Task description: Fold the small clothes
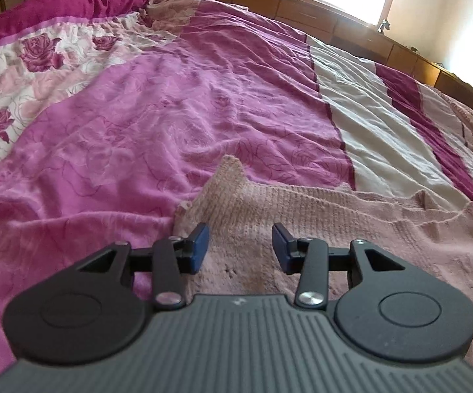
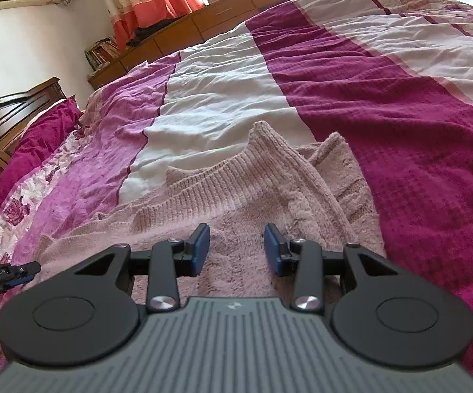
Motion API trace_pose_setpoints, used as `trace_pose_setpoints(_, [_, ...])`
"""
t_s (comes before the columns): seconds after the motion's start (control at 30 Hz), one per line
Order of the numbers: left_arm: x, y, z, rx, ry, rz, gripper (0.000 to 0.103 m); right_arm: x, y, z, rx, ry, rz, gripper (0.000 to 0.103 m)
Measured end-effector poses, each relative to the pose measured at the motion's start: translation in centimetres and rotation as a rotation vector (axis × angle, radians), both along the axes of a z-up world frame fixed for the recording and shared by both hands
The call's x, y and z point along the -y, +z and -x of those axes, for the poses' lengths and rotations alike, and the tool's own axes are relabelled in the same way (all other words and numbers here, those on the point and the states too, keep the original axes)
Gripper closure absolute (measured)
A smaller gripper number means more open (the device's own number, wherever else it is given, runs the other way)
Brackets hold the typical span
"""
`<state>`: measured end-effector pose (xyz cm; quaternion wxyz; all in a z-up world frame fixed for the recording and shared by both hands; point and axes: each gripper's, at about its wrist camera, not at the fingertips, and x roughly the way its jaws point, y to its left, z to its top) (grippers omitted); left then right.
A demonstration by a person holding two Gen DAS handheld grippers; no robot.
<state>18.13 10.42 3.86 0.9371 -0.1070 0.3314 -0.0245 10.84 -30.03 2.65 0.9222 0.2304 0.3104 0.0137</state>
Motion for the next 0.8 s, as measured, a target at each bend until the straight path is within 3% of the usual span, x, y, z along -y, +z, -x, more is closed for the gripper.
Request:
trace_pose_setpoints(0.2, [-0.1,0.6,1.4,-0.037,-0.035,-0.018,0.058,0.9,0.7,2.0,0.005,-0.022,-0.041,0.058])
trace_pose_setpoints(0.4, [-0.2,1.6,3.4,-0.058,-0.017,-0.040,0.040,2.2,1.2,4.3,0.017,-0.052,-0.046,0.049])
trace_pose_setpoints(0.57, [0.3,2.4,5.3,-0.076,-0.022,-0.083,0.039,3.6,1.2,6.3,0.023,-0.098,-0.062,0.045])
trace_pose_setpoints(0.8, [1.4,2.6,8.4,-0.120,-0.014,-0.085,0.039,5.0,0.6,8.7,0.033,-0.155,-0.102,0.037])
